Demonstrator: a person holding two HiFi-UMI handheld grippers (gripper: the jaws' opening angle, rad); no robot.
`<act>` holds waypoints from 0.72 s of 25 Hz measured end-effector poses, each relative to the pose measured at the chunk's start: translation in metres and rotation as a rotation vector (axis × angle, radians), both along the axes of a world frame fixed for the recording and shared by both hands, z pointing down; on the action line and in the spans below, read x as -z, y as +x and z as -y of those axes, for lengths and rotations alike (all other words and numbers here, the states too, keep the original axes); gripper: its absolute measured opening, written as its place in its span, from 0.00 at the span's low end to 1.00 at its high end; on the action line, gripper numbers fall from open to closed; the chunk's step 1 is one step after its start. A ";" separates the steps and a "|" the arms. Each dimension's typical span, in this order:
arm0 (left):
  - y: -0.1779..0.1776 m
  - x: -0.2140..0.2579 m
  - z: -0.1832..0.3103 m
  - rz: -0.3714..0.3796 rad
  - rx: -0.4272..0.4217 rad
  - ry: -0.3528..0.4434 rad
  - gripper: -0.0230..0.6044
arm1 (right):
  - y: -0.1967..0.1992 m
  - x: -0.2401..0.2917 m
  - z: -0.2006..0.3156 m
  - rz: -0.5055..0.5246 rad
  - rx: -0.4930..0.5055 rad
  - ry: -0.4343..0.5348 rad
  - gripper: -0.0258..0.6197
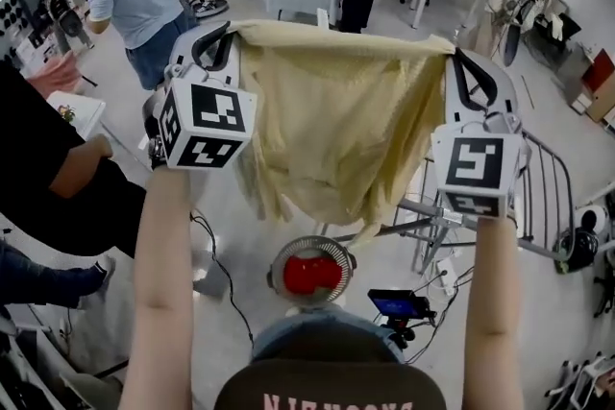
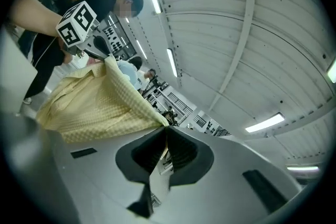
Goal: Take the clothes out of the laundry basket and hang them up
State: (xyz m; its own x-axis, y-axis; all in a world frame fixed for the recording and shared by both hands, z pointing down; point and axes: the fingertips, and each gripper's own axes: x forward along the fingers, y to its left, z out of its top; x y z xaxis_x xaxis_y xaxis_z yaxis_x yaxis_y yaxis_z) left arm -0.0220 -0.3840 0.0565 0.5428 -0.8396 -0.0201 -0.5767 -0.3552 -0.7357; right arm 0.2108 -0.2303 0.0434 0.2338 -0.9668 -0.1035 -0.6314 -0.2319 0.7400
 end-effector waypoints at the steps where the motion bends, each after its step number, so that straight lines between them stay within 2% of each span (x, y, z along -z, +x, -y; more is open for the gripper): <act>1: 0.003 0.006 0.003 0.006 0.006 0.012 0.06 | 0.004 0.005 0.003 -0.016 0.000 0.000 0.06; 6: 0.025 0.028 0.016 0.029 0.029 0.077 0.06 | 0.028 0.022 0.019 -0.146 -0.032 0.001 0.06; 11: 0.051 0.051 0.023 0.093 0.046 0.164 0.06 | 0.057 0.032 0.035 -0.282 -0.107 -0.011 0.06; 15: 0.070 0.051 0.029 0.149 0.043 0.190 0.06 | 0.076 0.027 0.042 -0.385 -0.191 -0.015 0.06; 18: 0.073 0.045 0.045 0.173 0.037 0.199 0.06 | 0.077 0.019 0.056 -0.425 -0.236 -0.020 0.06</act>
